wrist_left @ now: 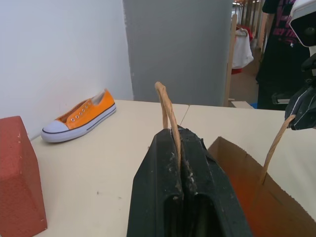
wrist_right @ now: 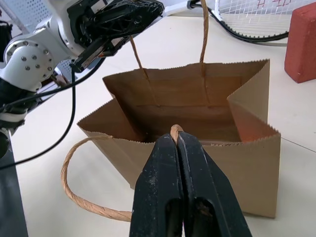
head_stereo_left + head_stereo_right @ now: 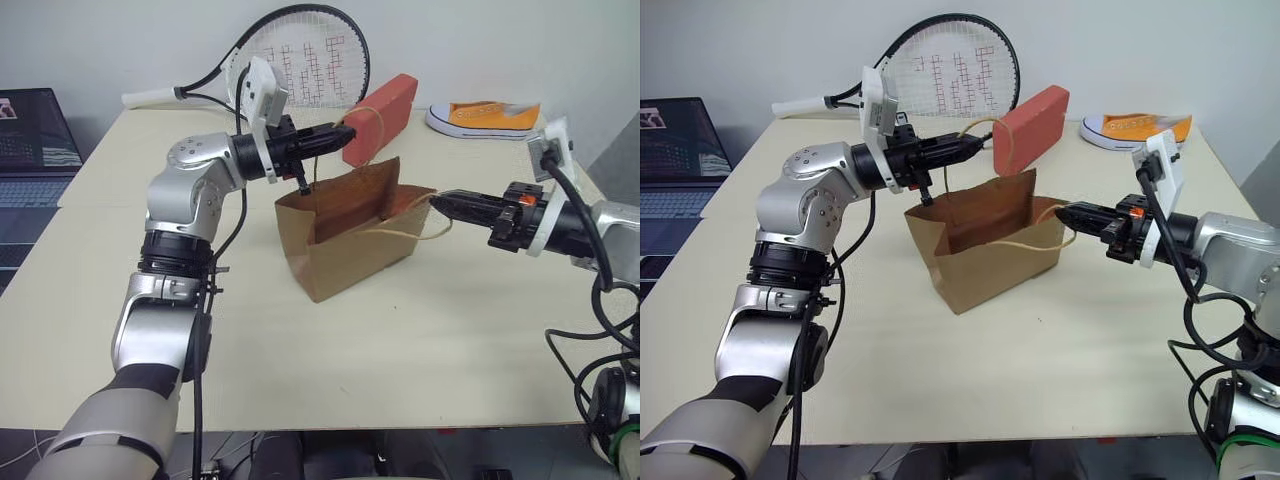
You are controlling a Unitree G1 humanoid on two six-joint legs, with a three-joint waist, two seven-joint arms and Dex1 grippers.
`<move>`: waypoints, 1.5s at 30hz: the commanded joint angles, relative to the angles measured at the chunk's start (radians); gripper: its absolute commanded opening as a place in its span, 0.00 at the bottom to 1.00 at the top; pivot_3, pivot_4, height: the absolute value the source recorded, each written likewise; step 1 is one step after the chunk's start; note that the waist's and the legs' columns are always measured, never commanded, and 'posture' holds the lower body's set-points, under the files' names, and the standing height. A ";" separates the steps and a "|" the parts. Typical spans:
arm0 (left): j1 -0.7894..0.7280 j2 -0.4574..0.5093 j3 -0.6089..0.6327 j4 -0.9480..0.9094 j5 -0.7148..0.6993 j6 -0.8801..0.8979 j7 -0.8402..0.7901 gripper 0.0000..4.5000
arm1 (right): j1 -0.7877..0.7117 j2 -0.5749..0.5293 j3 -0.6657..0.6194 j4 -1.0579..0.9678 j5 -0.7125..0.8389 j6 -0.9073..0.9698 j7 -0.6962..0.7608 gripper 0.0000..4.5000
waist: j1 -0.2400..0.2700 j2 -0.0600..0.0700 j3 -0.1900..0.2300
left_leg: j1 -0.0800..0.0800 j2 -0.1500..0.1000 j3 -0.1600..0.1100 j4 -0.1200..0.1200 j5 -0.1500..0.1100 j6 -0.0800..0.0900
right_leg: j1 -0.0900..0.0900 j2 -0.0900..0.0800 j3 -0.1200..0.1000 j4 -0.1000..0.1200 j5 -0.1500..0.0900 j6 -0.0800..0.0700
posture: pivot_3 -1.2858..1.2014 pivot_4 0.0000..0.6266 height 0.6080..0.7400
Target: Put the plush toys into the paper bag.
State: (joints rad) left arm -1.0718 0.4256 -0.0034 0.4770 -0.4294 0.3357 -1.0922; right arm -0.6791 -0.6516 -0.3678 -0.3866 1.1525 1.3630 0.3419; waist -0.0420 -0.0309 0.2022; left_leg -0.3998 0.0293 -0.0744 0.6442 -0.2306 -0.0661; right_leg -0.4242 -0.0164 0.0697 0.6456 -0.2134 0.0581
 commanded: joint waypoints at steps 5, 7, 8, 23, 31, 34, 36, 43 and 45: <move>-0.052 -0.002 0.005 0.019 0.029 -0.018 -0.010 0.13 | -0.031 0.015 0.024 -0.004 -0.008 -0.059 -0.045 0.13 | 0.001 0.000 0.000 | -0.001 0.000 0.000 0.000 0.000 0.000 | 0.000 0.000 0.000 0.000 0.000 0.000 | 0.52 0.24 1.00; -0.050 0.008 0.013 0.006 0.029 -0.020 -0.018 0.24 | -0.032 0.004 0.031 -0.002 -0.015 -0.076 -0.038 0.27 | 0.000 0.000 0.000 | 0.000 0.000 0.000 0.000 0.000 0.000 | 0.000 0.000 0.000 0.000 0.000 0.000 | 0.52 0.24 1.00; -0.052 0.013 0.020 0.004 0.030 -0.020 -0.019 0.30 | -0.034 -0.001 0.034 0.000 -0.019 -0.084 -0.036 0.33 | 0.000 0.000 0.000 | 0.000 0.000 0.000 0.000 0.000 0.000 | 0.000 0.000 0.000 0.000 0.000 0.000 | 0.52 0.24 1.00; 0.085 0.150 0.098 -0.129 0.008 0.041 -0.006 1.00 | -0.018 -0.127 0.033 0.009 -0.050 -0.217 0.169 1.00 | -0.002 0.000 0.000 | 0.000 0.000 0.000 0.000 0.000 0.000 | -0.001 0.000 0.000 0.000 0.000 0.000 | 0.52 0.24 1.00; 0.321 0.310 0.200 -0.343 -0.104 0.182 -0.052 1.00 | 0.129 -0.349 0.072 -0.043 -0.261 -0.502 0.537 1.00 | -0.008 0.000 0.000 | 0.000 0.001 0.000 -0.001 0.000 0.000 | -0.001 0.000 0.000 0.000 -0.001 -0.001 | 0.52 0.24 1.00; 0.430 0.340 0.228 -0.441 -0.153 0.237 -0.052 1.00 | 0.169 -0.400 0.058 -0.070 -0.219 -0.493 0.623 1.00 | -0.009 0.000 0.000 | 0.000 0.001 0.000 -0.001 0.000 0.000 | -0.001 0.000 0.000 0.000 -0.001 -0.001 | 0.52 0.24 1.00; 0.484 0.330 0.237 -0.483 -0.170 0.246 -0.039 1.00 | 0.179 -0.413 0.055 -0.099 -0.169 -0.467 0.652 1.00 | -0.009 0.000 0.000 | 0.001 0.001 0.000 -0.001 0.000 0.000 | 0.000 -0.001 0.000 0.000 -0.002 -0.003 | 0.52 0.24 1.00; 0.550 0.274 0.193 -0.488 -0.153 0.206 -0.008 1.00 | 0.203 -0.406 0.121 -0.185 -0.151 -0.471 0.661 1.00 | -0.003 0.000 0.000 | 0.001 0.001 0.001 0.001 0.000 0.000 | 0.000 -0.001 0.000 -0.001 -0.004 -0.006 | 0.52 0.24 1.00; 0.544 0.255 0.183 -0.463 -0.143 0.188 -0.001 1.00 | 0.206 -0.406 0.130 -0.190 -0.153 -0.473 0.660 1.00 | -0.001 0.000 0.000 | 0.001 0.001 0.001 0.001 0.000 0.000 | 0.000 -0.001 0.000 -0.001 -0.004 -0.006 | 0.52 0.24 1.00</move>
State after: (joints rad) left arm -0.5199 0.6881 0.1863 0.0100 -0.5791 0.5521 -1.0999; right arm -0.4717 -1.0516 -0.2264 -0.5564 0.9965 0.9042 0.9975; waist -0.0431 -0.0307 0.2024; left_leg -0.3987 0.0299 -0.0733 0.6449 -0.2307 -0.0660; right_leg -0.4238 -0.0170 0.0696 0.6449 -0.2172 0.0519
